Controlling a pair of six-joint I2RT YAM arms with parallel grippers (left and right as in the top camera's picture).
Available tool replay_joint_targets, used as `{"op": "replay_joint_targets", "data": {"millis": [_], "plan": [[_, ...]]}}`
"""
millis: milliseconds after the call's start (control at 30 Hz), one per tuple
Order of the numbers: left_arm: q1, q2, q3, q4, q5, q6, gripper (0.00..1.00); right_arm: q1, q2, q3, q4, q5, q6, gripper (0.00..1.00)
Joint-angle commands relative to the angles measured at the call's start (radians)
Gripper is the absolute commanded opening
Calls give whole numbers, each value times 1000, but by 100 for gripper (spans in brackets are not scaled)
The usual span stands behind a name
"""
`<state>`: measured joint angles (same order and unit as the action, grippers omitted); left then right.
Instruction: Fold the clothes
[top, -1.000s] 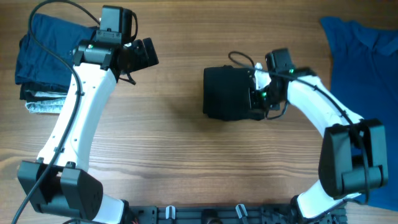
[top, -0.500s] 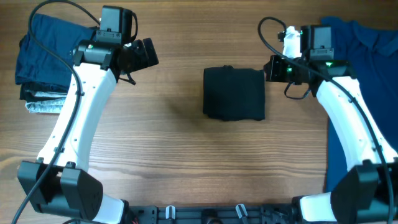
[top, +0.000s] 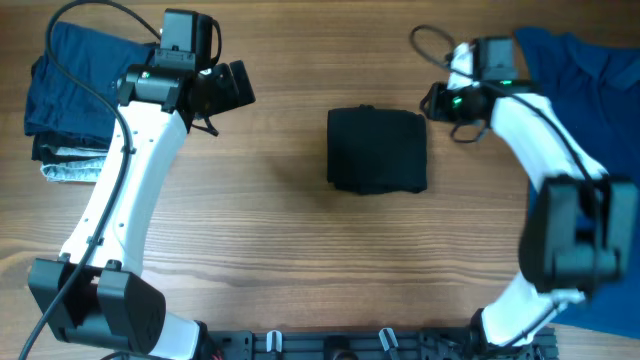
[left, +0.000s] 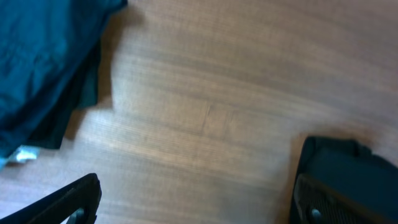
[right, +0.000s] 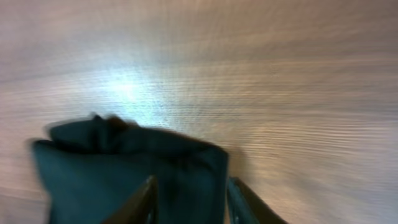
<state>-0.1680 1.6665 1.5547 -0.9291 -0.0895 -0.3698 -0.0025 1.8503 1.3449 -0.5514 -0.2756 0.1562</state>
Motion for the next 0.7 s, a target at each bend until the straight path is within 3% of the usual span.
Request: {"op": "replay_joint_targets", "data": {"millis": [0, 100, 167, 267, 333, 367, 400, 433, 533, 667], "plan": [[3, 5, -2, 50, -13, -5, 100, -76, -240, 46, -111, 182, 1, 52], [2, 5, -2, 99, -13, -5, 100, -149, -331, 45, -262, 363, 1, 81], [2, 4, -2, 99, -9, -5, 100, -169, -328, 43, -335, 382, 1, 99], [2, 2, -2, 104, 60, 5, 100, -169, -328, 37, -346, 381, 1, 100], [-8, 17, -3, 159, 350, 55, 100, -169, -328, 37, -346, 381, 1, 100], [-34, 37, -3, 205, 463, 56, 72, -169, -328, 37, -346, 381, 1, 99], [-59, 55, -3, 232, 500, 55, 18, -169, -328, 37, -346, 381, 1, 99], [-93, 81, -3, 265, 539, 55, 4, -169, -328, 37, -346, 381, 1, 99], [-222, 213, -3, 443, 801, 55, 4, -169, -328, 37, -346, 381, 1, 99], [-355, 380, -3, 518, 1003, 76, 4, -169, -328, 37, -346, 381, 1, 100]]}}
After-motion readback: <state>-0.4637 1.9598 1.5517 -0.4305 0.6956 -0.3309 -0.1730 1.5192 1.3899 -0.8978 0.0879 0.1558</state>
